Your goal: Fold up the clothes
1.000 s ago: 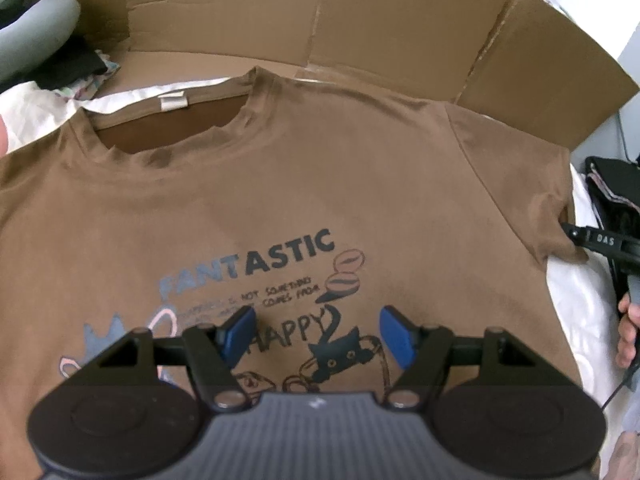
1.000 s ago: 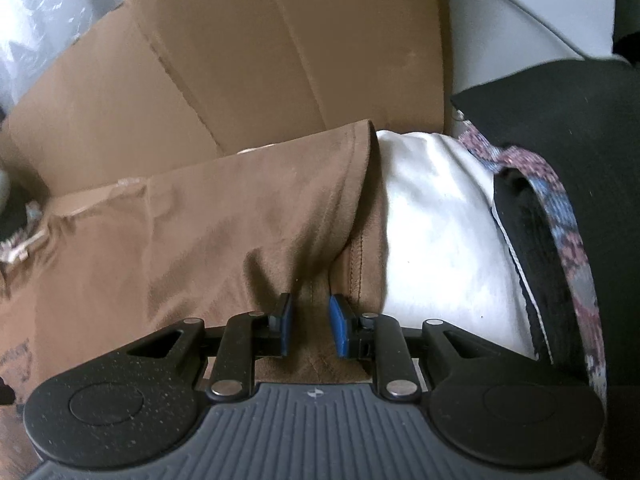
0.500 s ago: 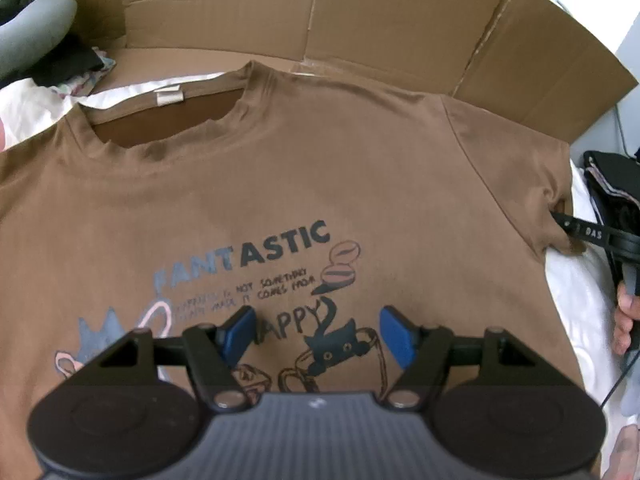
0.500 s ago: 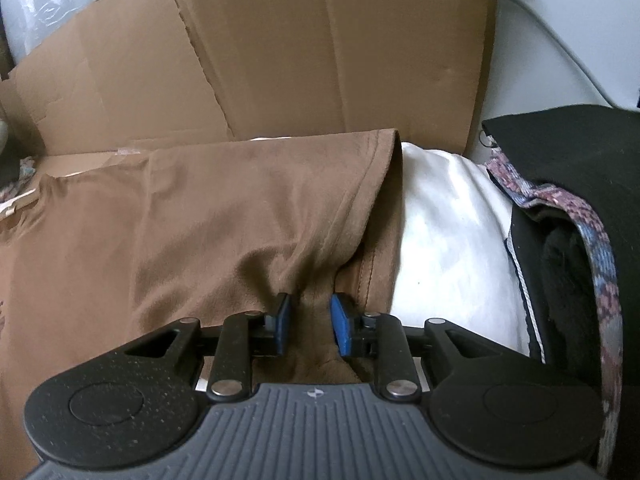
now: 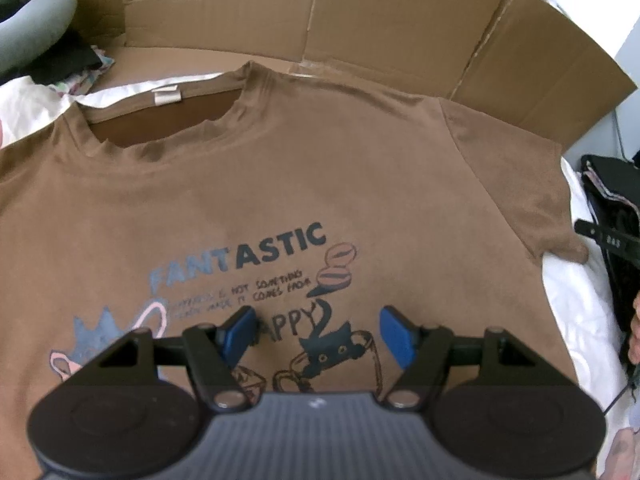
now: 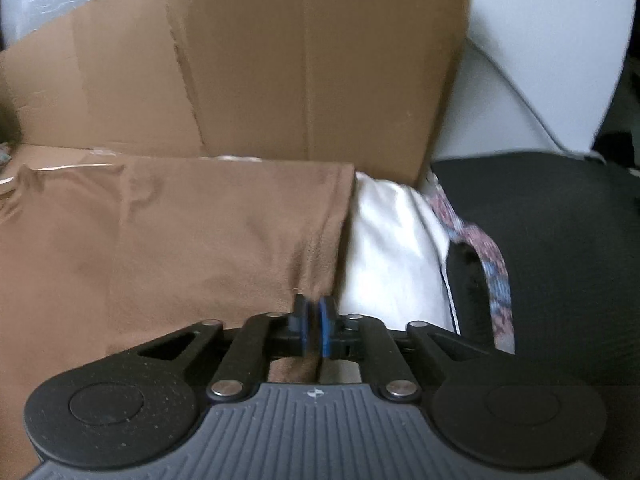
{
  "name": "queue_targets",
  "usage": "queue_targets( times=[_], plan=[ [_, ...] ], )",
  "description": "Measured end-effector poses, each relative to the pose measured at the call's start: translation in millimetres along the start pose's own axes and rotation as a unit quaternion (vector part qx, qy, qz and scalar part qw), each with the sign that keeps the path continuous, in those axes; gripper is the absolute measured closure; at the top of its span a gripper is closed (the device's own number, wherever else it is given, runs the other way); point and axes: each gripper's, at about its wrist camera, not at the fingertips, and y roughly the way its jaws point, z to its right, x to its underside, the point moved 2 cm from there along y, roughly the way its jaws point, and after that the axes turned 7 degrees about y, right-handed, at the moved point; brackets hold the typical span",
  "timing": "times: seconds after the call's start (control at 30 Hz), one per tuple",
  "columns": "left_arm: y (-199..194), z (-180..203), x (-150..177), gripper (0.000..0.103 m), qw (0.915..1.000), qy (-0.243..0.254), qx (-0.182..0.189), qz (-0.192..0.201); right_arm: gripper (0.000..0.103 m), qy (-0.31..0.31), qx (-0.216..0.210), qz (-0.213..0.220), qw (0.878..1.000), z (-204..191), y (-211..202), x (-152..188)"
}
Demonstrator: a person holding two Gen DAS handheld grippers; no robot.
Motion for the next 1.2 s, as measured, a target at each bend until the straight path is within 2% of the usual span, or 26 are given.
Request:
queue_targets(
  times=[0.1, 0.27, 0.43, 0.57, 0.67, 0.7, 0.87, 1.07, 1.17, 1.2],
  plan=[
    [-1.6, 0.1, -1.6, 0.032, 1.0, -0.001, 0.0, 0.003, 0.079, 0.018, 0.003, 0.005, 1.0, 10.4, -11.4, 4.0],
    [-1.7, 3.7, -4.1, 0.032, 1.0, -0.004, 0.004, 0.007, 0.074, 0.05, -0.022, 0.014, 0.998, 23.1, -37.8, 11.9],
    [-3.7, 9.8, -6.2, 0.032, 0.9999, 0.002, 0.008, 0.011, 0.072, 0.091, -0.044, -0.004, 0.995, 25.0, -44.8, 23.3],
    [-4.5, 16.3, -6.6, 0.032, 0.9998, 0.007, 0.012, 0.013, 0.059, 0.139, -0.07, -0.021, 0.988, 28.5, -39.7, 30.5],
    [-3.7, 26.4, -8.3, 0.034, 0.9997, 0.016, 0.016, 0.012, 0.058, 0.174, -0.081, -0.034, 0.981, 29.1, -33.8, 32.3],
    [-3.3, 31.0, -9.4, 0.037, 0.9996, 0.021, 0.017, 0.012, 0.058, 0.191, -0.084, -0.04, 0.977, 31.0, -30.6, 32.9],
    [-0.8, 62.7, -21.7, 0.037, 0.9973, 0.053, 0.045, 0.024, 0.059, 0.272, -0.101, -0.07, 0.954, 40.5, -14.9, 35.5],
    [7.4, 107.1, -29.0, 0.037, 0.991, 0.106, 0.073, 0.035, 0.059, 0.392, -0.126, -0.108, 0.905, 55.5, -7.9, 37.6],
    [14.5, 122.0, -33.2, 0.04, 0.988, 0.124, 0.084, 0.037, 0.059, 0.421, -0.133, -0.112, 0.89, 57.5, -5.2, 40.8],
    [17.4, 126.5, -35.0, 0.045, 0.9871, 0.129, 0.087, 0.038, 0.059, 0.427, -0.135, -0.111, 0.887, 57.5, -3.9, 41.9]
  ],
)
